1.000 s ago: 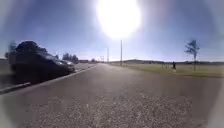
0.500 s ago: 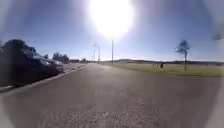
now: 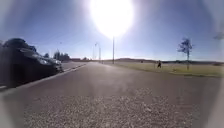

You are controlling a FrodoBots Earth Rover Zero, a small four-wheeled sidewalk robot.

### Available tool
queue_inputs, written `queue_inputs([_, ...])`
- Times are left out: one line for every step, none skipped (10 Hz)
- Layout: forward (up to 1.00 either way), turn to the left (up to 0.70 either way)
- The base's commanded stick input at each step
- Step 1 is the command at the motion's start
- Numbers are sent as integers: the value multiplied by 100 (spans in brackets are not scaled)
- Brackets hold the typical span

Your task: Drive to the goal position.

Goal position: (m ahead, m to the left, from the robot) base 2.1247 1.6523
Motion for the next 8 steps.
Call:
queue_inputs([0, 0])
queue_inputs([0, 0])
queue_inputs([2, -1])
queue_inputs([18, -9])
queue_inputs([33, -17])
queue_inputs([49, -25])
queue_inputs([65, -33])
queue_inputs([70, -30])
